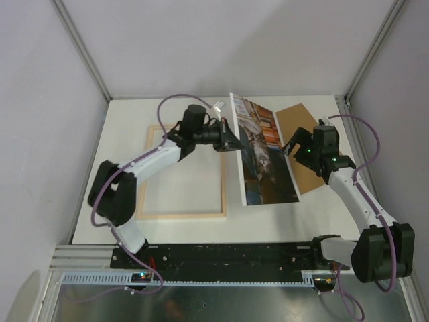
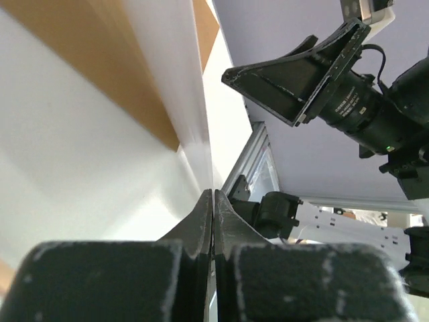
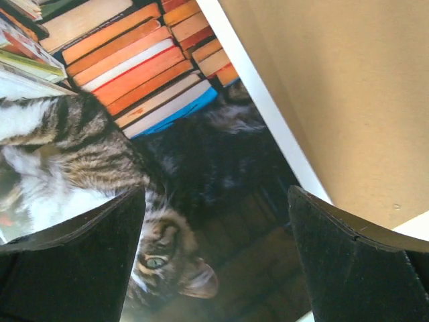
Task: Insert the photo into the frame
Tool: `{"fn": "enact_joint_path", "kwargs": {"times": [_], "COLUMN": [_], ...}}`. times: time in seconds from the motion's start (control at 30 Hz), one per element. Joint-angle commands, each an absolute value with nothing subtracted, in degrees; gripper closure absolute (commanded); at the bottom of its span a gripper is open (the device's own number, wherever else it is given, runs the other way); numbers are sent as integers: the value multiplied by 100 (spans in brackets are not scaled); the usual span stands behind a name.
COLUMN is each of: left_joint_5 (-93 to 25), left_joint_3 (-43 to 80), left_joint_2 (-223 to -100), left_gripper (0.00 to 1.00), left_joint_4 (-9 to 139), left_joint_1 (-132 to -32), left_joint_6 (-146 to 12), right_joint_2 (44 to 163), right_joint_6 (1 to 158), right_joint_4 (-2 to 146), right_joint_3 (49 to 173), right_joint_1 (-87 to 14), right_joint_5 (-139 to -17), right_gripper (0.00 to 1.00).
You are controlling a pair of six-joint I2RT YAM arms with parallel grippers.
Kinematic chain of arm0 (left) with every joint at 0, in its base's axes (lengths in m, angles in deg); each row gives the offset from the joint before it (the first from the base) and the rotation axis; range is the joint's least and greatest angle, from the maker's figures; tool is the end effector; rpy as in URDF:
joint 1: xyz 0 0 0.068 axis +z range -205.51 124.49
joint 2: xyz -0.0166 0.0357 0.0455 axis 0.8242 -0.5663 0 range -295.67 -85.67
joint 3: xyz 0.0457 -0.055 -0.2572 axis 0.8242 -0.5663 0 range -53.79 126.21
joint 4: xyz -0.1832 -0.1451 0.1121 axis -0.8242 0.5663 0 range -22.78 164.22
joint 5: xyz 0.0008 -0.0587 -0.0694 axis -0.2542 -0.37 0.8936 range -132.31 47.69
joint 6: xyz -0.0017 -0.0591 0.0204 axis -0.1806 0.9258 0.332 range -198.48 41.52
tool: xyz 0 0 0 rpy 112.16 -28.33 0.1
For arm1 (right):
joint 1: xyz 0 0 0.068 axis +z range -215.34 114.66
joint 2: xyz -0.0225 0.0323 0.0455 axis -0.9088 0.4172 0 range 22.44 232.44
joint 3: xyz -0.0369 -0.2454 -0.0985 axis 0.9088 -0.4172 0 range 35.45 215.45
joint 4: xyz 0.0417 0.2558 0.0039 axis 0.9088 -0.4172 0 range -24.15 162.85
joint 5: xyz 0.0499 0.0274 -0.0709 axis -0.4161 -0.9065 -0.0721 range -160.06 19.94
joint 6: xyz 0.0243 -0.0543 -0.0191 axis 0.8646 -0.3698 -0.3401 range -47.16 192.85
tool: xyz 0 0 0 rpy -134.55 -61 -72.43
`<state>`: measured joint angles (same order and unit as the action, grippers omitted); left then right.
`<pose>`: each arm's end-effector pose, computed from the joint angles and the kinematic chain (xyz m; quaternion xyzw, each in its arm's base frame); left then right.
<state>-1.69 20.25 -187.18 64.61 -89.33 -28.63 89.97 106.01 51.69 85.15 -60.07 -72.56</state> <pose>0.3269 -0.2564 0.2612 0.0748 0.8087 -0.5547 0.1810 0.2638 0.0264 0.2583 0.2084 0.8780 0.1603 0.4000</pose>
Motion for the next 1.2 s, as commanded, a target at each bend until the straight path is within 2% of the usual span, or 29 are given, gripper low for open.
{"fn": "enact_joint_path", "kwargs": {"times": [0.0,0.27,0.63,0.93,1.17], "left_joint_5": [-184,-471,-330,-868,-1241], "left_joint_3": [1601,1377,1350,1331,1512], "left_joint_2": [-17938,-17188,-16495,-16161,-15984], "left_gripper": [100,100,100,100,100], "left_joint_4": [7525,8473,8673,8704,8759], "left_joint_1": [-8630,-8263,-7688,-7669,-7670], "left_joint_6": [-3684,-4358,-3655,-2856,-2603], "right_joint_2": [9149,9211,8930,9691,9661], "right_joint_6": [10416,10059,9286,8537,8187], "right_joint_4": [5138,5544,5673,4881,4767], "right_joint_3": [9030,9214,9760,11082,11207], "right_joint_1": [-5447,-4398,-2303,95,717], "right_joint_5": [-7014,-6856,-5810,-3284,-2935], "right_gripper": [9,8,4,2,1]}}
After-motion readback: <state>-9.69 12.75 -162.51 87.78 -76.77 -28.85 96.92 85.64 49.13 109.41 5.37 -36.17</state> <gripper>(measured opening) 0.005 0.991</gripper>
